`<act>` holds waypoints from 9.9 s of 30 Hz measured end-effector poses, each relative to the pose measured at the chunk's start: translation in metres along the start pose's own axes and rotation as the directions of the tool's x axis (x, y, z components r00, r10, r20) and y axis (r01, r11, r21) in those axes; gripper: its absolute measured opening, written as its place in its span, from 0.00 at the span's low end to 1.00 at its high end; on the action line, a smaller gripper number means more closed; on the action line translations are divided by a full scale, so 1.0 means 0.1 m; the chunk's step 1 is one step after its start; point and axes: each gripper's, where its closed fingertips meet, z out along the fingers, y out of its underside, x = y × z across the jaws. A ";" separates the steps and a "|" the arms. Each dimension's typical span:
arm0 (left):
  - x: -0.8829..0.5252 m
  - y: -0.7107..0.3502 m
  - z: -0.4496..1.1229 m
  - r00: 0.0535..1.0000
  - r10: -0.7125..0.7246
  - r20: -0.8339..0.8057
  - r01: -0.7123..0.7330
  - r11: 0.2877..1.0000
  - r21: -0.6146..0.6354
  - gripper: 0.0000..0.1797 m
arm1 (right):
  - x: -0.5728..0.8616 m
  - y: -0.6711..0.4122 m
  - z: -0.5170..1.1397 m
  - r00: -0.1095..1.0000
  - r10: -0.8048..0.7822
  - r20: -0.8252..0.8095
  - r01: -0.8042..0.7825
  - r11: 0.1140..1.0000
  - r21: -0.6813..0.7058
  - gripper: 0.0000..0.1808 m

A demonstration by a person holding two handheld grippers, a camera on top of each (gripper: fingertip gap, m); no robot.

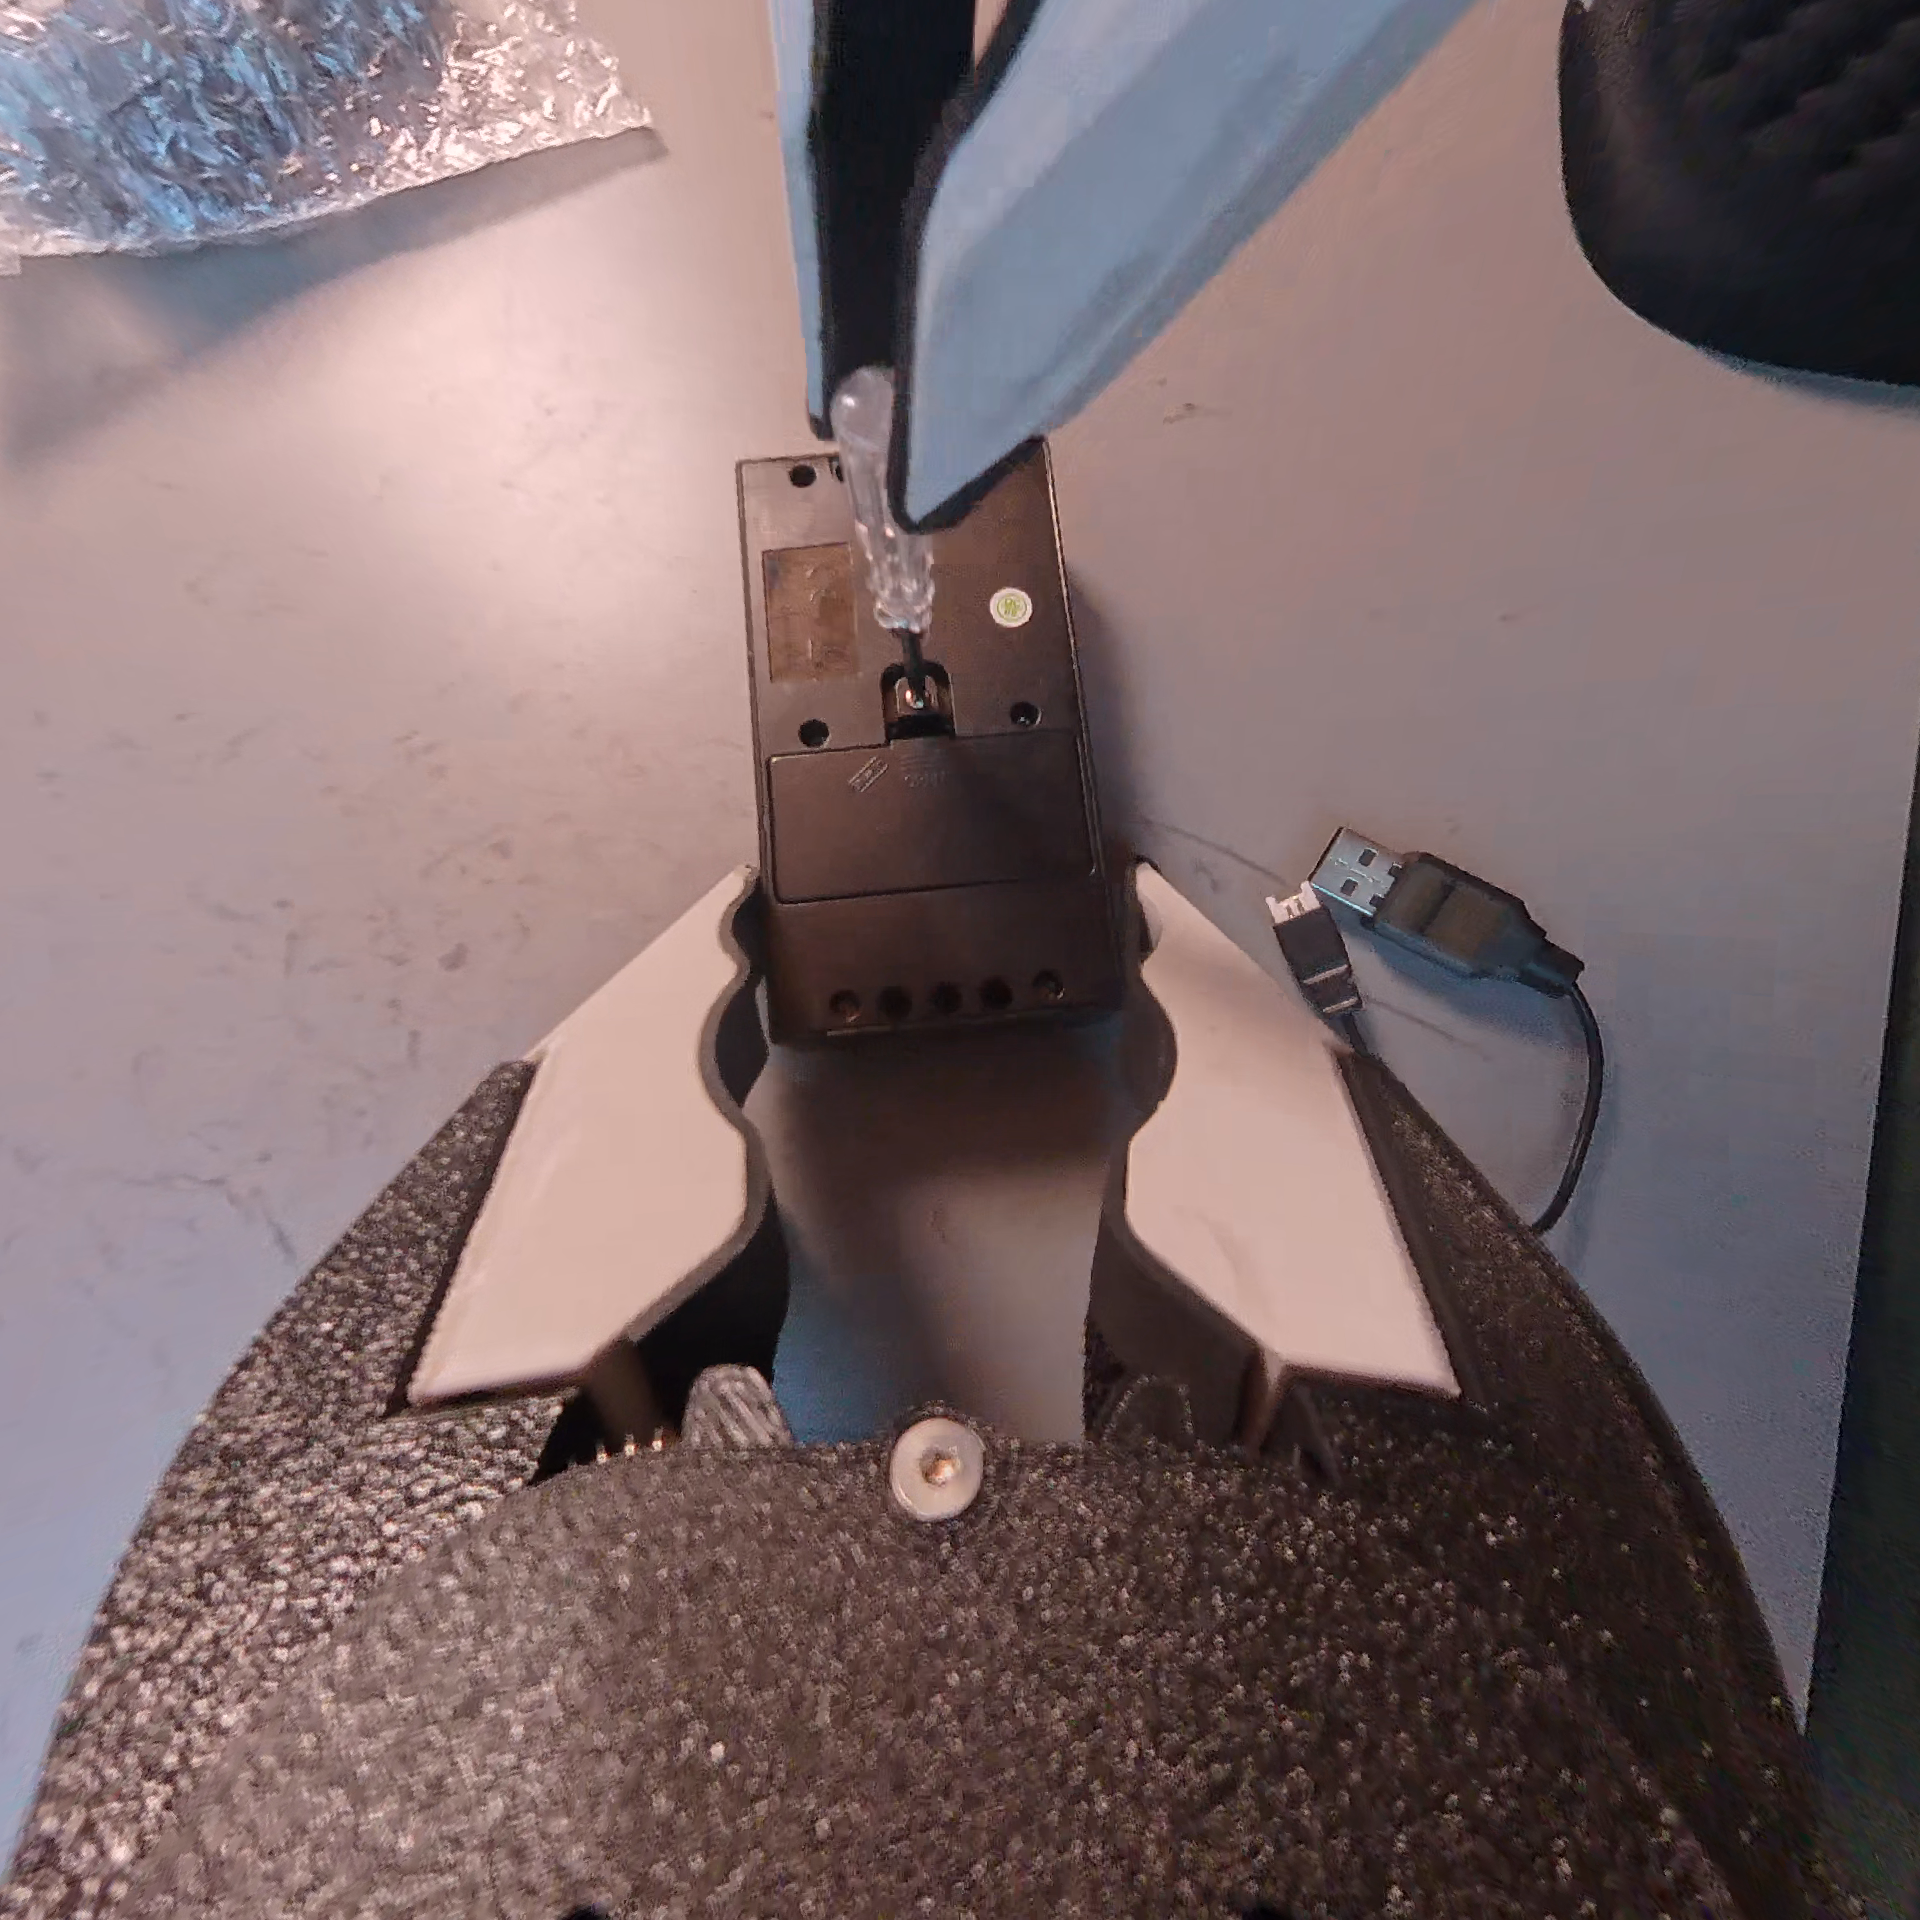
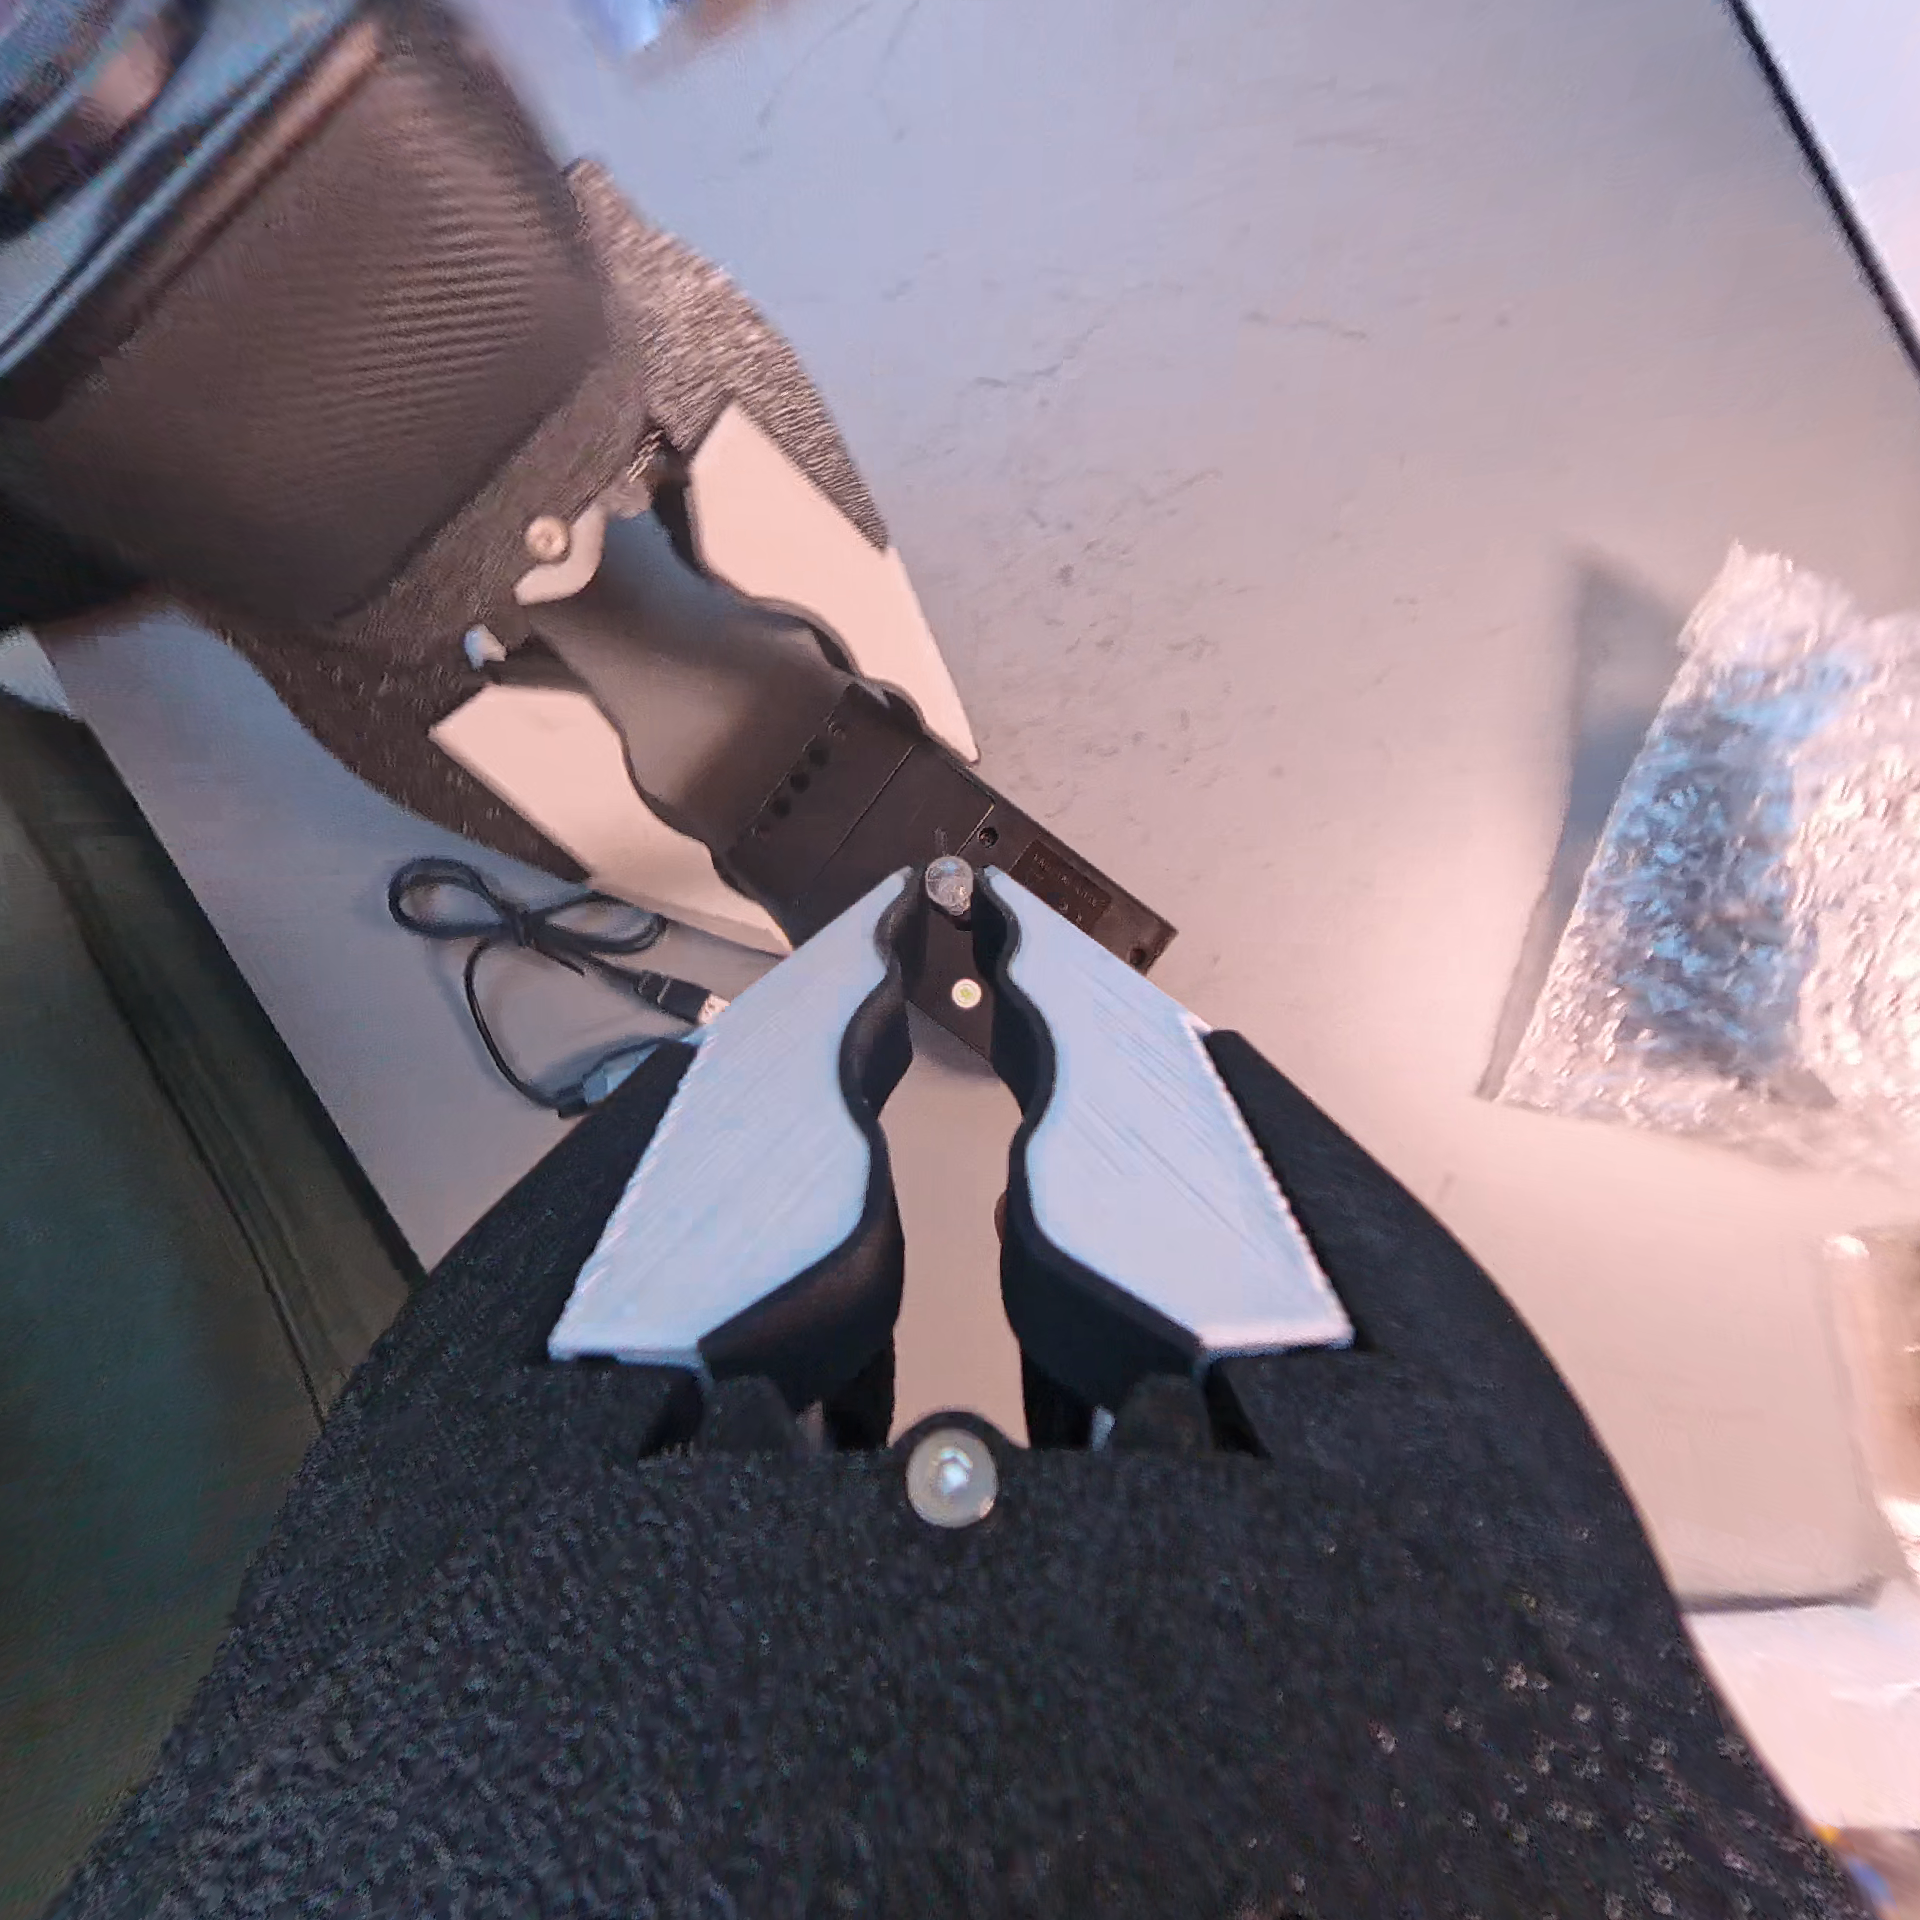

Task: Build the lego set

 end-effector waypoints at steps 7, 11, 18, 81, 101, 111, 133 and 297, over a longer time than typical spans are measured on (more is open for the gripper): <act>-0.01 0.00 0.01 0.999 -0.013 0.040 0.013 1.000 0.006 0.37 | 0.08 0.01 -0.01 0.973 0.227 0.027 -0.229 0.967 0.115 0.03; -0.05 -0.11 -0.07 1.000 0.015 -0.001 -0.015 0.997 0.080 0.36 | 0.09 0.00 -0.01 0.977 0.213 0.031 -0.215 0.969 0.120 0.03; -0.03 -0.58 -0.15 0.991 0.109 -0.078 -0.080 0.948 0.307 0.05 | 0.08 0.03 -0.02 0.993 0.113 0.043 -0.118 0.987 0.113 0.04; -0.04 0.16 -0.25 1.000 0.018 0.002 -0.018 0.999 0.035 0.33 | 0.01 -0.02 0.11 0.990 -0.136 0.046 0.138 0.989 -0.043 0.03; -0.15 -0.46 -0.36 0.997 0.057 -0.061 -0.037 0.957 0.287 0.20 | 0.09 -0.12 0.15 0.982 0.190 -0.005 -0.186 0.966 0.180 0.03; -0.12 -0.48 -0.13 0.990 0.117 -0.083 -0.089 0.954 0.286 0.04 | 0.02 -0.05 0.10 0.996 -0.025 0.090 0.006 0.980 0.201 0.06; -0.07 -0.45 -0.16 0.947 0.237 -0.217 -0.167 0.940 0.297 0.04 | -0.05 -0.02 0.11 -0.064 -0.911 0.408 0.984 0.011 0.177 0.04; -0.04 -0.40 -0.15 0.989 0.133 -0.060 -0.113 0.960 0.257 0.04 | -0.12 -0.10 0.03 0.800 -0.588 0.118 0.594 0.805 -0.017 0.14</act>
